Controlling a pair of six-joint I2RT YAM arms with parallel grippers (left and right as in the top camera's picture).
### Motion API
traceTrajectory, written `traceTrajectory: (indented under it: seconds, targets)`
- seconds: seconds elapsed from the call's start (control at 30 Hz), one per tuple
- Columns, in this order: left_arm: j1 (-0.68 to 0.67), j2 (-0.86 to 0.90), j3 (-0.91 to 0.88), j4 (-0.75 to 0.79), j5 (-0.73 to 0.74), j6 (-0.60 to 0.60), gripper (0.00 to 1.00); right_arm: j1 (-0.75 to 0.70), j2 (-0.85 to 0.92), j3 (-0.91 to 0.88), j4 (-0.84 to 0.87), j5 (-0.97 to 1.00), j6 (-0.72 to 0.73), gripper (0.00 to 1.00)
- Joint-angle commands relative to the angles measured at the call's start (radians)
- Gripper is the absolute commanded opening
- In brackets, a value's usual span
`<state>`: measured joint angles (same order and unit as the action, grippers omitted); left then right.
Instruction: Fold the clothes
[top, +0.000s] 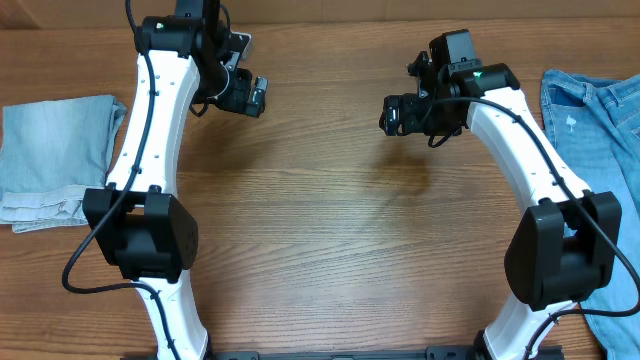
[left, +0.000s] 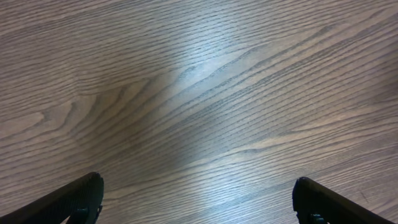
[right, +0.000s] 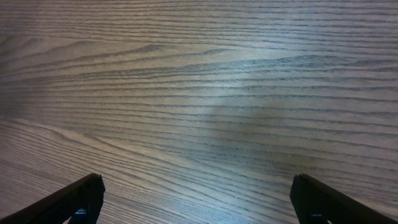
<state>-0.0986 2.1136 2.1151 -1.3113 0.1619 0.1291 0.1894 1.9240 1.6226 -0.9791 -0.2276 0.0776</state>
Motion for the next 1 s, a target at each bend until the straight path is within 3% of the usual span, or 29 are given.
traceTrajectory:
  seconds: [0.0,0.4,0.97]
  targets:
    - [0.000,0.006,-0.005,0.004,0.011,-0.011,1.00,-0.005,0.005,-0.002,0.005,0.010,0.000,1.00]
    - [0.000,0.006,-0.005,0.004,0.011,-0.010,1.00,-0.001,-0.043,-0.002,0.005,0.010,0.000,1.00]
    - [0.000,0.006,-0.005,0.004,0.011,-0.011,1.00,0.012,-1.052,-0.036,-0.015,0.071,-0.003,1.00]
